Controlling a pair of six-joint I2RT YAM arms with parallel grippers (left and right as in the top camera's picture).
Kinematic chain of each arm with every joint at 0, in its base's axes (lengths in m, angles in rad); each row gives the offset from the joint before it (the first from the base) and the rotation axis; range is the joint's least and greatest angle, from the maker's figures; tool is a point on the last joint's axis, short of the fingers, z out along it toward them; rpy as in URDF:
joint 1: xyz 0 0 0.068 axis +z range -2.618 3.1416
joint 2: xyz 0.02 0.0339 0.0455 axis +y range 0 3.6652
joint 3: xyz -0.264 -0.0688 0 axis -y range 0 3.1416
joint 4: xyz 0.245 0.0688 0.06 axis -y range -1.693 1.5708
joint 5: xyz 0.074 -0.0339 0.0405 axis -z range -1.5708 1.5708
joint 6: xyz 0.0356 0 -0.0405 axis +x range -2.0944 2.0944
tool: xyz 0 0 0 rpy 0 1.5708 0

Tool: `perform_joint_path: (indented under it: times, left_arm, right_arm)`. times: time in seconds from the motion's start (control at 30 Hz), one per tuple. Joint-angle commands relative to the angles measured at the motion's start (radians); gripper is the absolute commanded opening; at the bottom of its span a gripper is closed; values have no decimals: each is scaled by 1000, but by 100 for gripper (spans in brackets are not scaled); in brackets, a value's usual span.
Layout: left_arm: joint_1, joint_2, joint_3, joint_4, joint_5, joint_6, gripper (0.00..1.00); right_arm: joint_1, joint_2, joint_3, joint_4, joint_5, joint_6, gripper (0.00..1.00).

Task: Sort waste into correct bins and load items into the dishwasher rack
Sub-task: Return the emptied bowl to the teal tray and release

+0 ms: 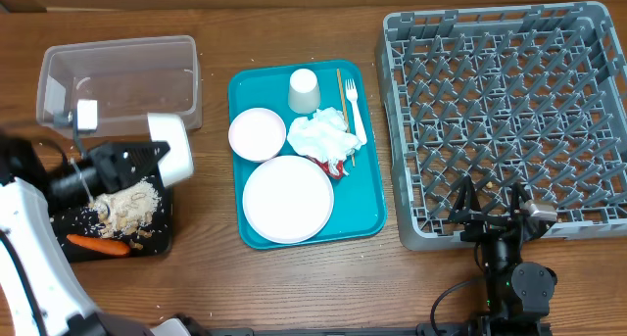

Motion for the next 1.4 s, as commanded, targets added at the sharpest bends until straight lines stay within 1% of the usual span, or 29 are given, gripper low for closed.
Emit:
perform_joint_path:
  times: [0.0, 0.07, 0.1, 0.13, 0.2, 0.3, 0.37, 0.4, 0.43, 0.47, 0.5, 0.6, 0.73, 0.93, 1.1, 1.33, 1.37]
  left_arm:
    - [-136, -96, 170, 200, -433, -521, 4]
    - [-240, -112, 256, 303, -557, -614, 4]
    - [-309, -113, 304, 370, -643, -674, 4]
    - [-360, -110, 327, 420, -707, -710, 4]
    - [-489, -103, 351, 560, -892, -761, 4]
    - [-671, -53, 350, 739, -1136, -769, 4]
    - [-742, 2, 350, 811, -1198, -748, 4]
    - [-802, 84, 350, 879, -1246, -726, 4]
    - [-824, 132, 350, 908, -1278, -726, 4]
    - [-852, 225, 350, 962, -1313, -717, 4]
    - [-864, 294, 350, 999, -1324, -716, 4]
    - [-875, 413, 350, 1076, -1324, -716, 4]
    - [-884, 516, 350, 1134, -1324, -716, 4]
    - [-904, 607, 350, 1104, -1322, -721, 5]
    - [-912, 613, 350, 1088, -1323, -735, 7]
    - [-913, 644, 350, 1017, -1323, -735, 8]
    - [-913, 650, 350, 1001, -1323, -735, 10]
  right_arm:
    - [-4, -7, -10, 6, -2, -6, 100]
    - [-4, -7, -10, 6, -2, -6, 100]
    - [-4, -7, -10, 6, -2, -6, 100]
    - [-4, -7, -10, 6, -2, -6, 100]
    - [-4, -7, -10, 6, -2, -6, 100]
    - [-4, -7, -10, 6, -2, -6, 100]
    - [-4, -7, -10, 6, -2, -6, 100]
    - [-4, -7, -10, 6, -2, -6, 100]
    - [-4, -7, -10, 6, -2, -6, 100]
    - [-4, -7, -10, 6, -2, -6, 100]
    - [-4, -7, -10, 6, -2, -6, 100]
    - [-4, -7, -10, 6, -2, -6, 100]
    - [-4, -7, -10, 6, -2, -6, 100]
    - [-4, -7, -10, 6, -2, -6, 100]
    - [-4, -7, -10, 6, -2, -6, 100]
    - [-4, -7, -10, 6, -2, -6, 100]
    - [-4, -7, -10, 6, -2, -6, 100]
